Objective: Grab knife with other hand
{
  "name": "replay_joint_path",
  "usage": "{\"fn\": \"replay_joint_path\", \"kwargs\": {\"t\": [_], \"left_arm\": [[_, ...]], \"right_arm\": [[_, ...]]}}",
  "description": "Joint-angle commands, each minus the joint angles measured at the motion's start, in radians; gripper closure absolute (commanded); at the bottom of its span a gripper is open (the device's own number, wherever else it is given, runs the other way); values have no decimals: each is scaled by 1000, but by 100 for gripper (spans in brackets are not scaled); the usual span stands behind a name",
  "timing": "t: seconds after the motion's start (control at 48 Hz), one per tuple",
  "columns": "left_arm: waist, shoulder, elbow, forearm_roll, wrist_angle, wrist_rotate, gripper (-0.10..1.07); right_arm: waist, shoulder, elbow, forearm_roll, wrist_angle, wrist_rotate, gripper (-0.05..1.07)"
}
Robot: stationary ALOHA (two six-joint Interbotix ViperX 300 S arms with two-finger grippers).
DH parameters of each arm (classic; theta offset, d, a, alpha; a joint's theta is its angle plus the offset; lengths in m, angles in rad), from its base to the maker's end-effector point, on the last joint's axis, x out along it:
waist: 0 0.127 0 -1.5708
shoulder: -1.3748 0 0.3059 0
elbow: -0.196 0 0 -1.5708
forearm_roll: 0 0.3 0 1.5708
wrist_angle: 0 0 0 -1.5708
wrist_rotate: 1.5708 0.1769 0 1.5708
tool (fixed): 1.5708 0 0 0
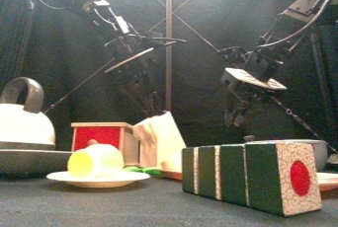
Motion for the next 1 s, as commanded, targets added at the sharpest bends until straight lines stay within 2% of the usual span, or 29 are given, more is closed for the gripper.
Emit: {"fn": "replay_joint_path", "kwargs": {"t": [0.0,0.188,0.521,0.625,0.833,0.979], "left_arm": [[-15,-41,-21,5,-3,2,50],[-49,-98,-6,6,8,9,50],[-126,-253,66,23,129,11,50],[-152,-307,91,23,132,9,50],[-238,-414,170,26,44,-2,50],[-275,-483,268,52,-104,2,50]], "right_arm": [[-2,-25,-9,21,5,-2,28],[8,-48,-14,31,5,0,29],[41,-74,-17,-2,5,3,29],[44,-72,-18,-11,5,3,29],[78,-74,-18,-2,-6,-2,29],[103,-87,-26,-8,-5,0,29]]}}
